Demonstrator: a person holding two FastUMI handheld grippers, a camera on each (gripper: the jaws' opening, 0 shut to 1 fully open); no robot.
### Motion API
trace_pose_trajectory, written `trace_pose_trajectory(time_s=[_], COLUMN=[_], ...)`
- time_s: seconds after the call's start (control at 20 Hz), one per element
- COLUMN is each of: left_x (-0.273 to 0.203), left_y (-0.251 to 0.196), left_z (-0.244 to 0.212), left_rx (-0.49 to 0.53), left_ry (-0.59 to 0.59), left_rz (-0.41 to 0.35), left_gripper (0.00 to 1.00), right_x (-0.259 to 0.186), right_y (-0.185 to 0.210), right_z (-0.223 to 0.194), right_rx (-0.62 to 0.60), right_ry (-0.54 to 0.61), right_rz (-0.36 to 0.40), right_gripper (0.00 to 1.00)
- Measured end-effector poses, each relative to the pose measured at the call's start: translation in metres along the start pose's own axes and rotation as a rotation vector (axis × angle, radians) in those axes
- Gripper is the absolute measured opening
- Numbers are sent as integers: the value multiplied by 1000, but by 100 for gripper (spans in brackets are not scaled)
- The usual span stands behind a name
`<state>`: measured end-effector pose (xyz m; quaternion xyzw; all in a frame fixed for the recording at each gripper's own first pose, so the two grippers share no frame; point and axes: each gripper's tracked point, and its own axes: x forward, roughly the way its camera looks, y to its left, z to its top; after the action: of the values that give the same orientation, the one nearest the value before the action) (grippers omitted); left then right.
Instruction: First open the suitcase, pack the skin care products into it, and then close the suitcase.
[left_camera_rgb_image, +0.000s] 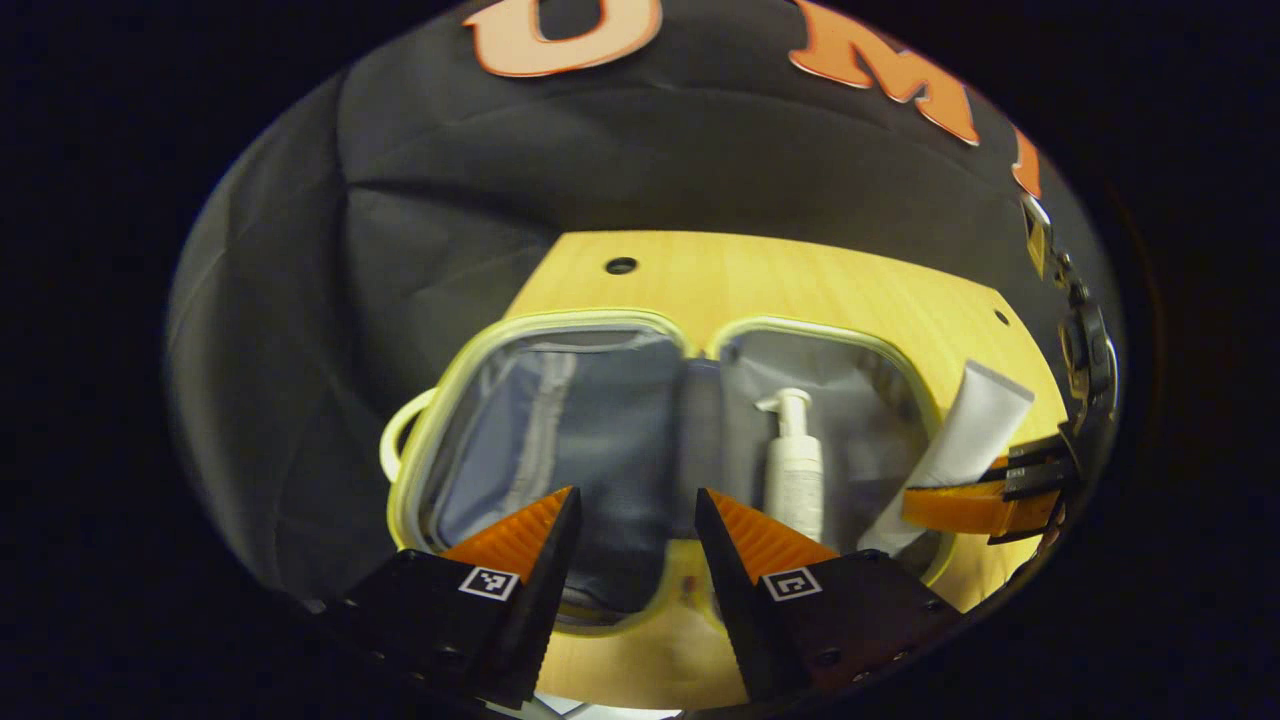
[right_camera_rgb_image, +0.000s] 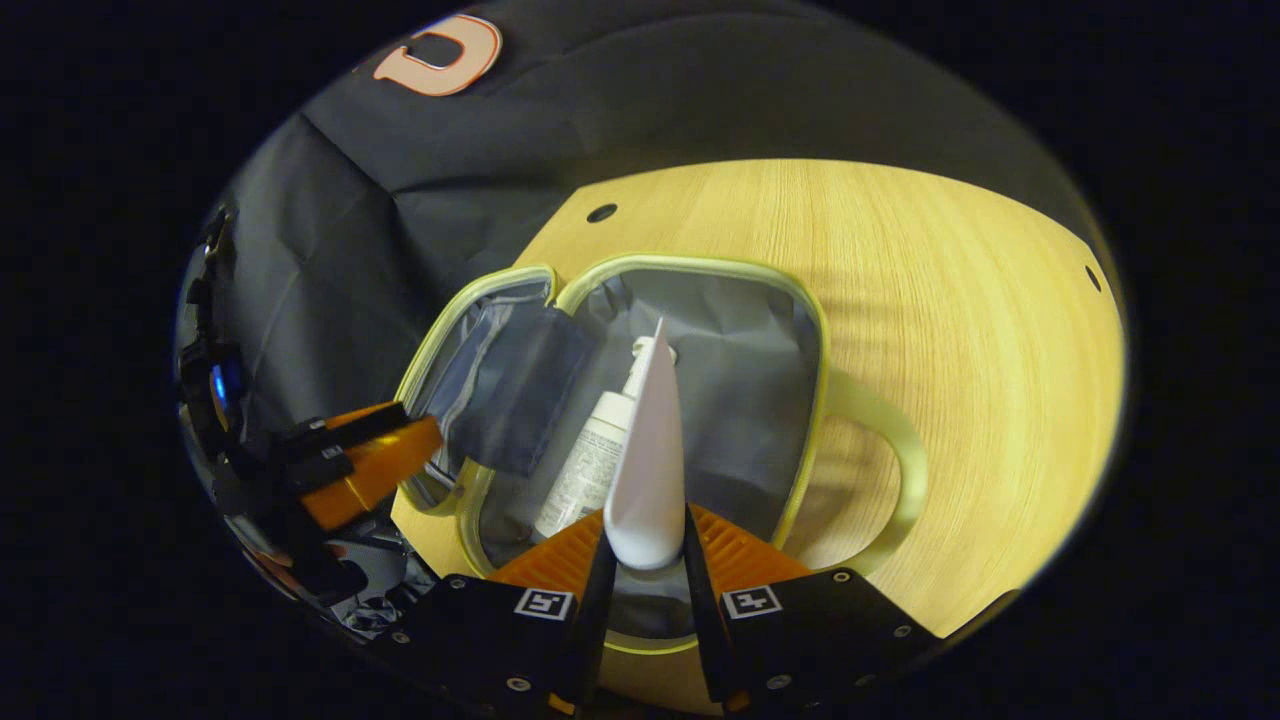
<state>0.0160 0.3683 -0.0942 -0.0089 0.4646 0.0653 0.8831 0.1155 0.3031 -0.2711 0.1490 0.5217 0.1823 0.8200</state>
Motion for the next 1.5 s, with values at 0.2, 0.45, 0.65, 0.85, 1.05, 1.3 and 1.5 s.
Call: trace_pose_trajectory(time_s=[0.2, 0.45, 0.65, 0.85, 1.05, 1.3, 1.5], left_x=[-4, 2, 7, 11, 15, 23, 30], left_y=[57, 114, 129, 138, 153, 172, 177], left_z=[-6, -22, -23, -19, -17, -19, -12], left_rx=[-95, -171, -176, -178, -170, -187, -252], left_ry=[4, 25, 23, 12, 1, 4, -19], left_rz=[105, 182, 202, 221, 241, 261, 214], left_gripper=[73, 73, 73, 73, 73, 73, 73], right_x=[19, 36, 48, 52, 43, 18, -7], right_y=[-6, -18, -19, -20, -14, -17, -17], right_z=[-9, -5, -8, -4, 4, 8, 16], right_rx=[76, 172, 191, 248, 264, 250, 241], right_ry=[86, 139, 155, 153, 106, 58, -13], right_rz=[-40, -111, -163, -192, -171, -180, -170], right_gripper=[40, 40, 41, 41, 53, 67, 73])
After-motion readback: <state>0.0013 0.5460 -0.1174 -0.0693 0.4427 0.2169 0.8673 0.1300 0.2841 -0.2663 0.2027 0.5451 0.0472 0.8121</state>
